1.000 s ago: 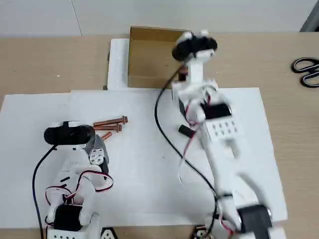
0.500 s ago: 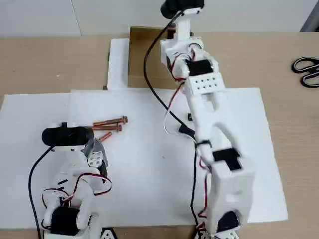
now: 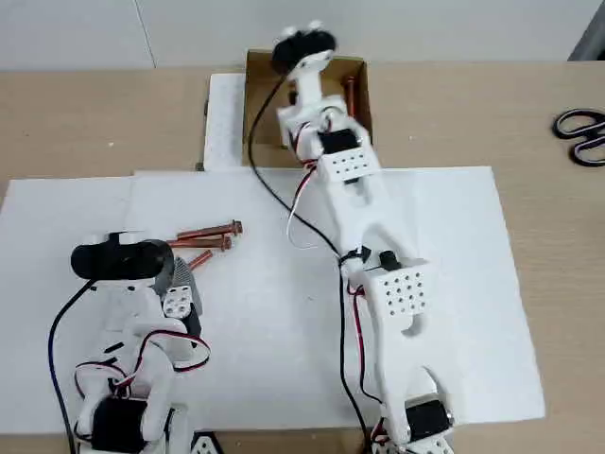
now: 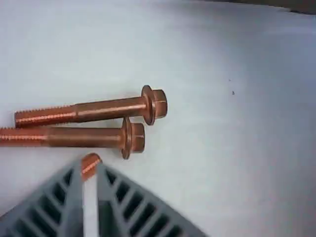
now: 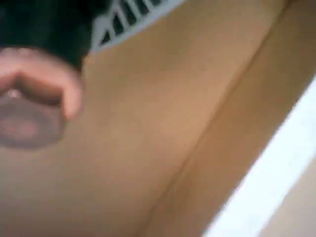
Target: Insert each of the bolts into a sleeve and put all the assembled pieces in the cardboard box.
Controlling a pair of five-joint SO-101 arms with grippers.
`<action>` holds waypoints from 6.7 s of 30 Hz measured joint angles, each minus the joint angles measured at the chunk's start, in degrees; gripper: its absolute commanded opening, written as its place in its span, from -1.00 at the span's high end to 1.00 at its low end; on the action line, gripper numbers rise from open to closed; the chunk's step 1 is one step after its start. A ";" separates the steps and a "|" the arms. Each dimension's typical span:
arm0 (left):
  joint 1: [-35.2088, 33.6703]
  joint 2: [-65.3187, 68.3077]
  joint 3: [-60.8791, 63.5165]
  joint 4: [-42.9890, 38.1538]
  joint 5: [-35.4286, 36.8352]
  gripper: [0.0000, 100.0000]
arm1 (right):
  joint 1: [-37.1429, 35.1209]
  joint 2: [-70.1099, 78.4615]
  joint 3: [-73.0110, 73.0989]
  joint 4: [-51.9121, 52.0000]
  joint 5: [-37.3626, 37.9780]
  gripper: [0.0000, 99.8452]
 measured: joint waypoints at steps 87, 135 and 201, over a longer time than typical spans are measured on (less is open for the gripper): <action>-6.95 0.00 -1.58 0.00 -2.81 0.99 | 2.99 -53.54 54.59 53.89 24.88 0.77; -6.95 0.00 -1.58 0.00 -2.81 0.99 | 6.86 -29.45 44.22 43.25 50.11 0.77; -2.11 78.68 -64.53 18.64 -23.65 0.98 | 18.81 -67.25 61.80 60.57 16.88 0.99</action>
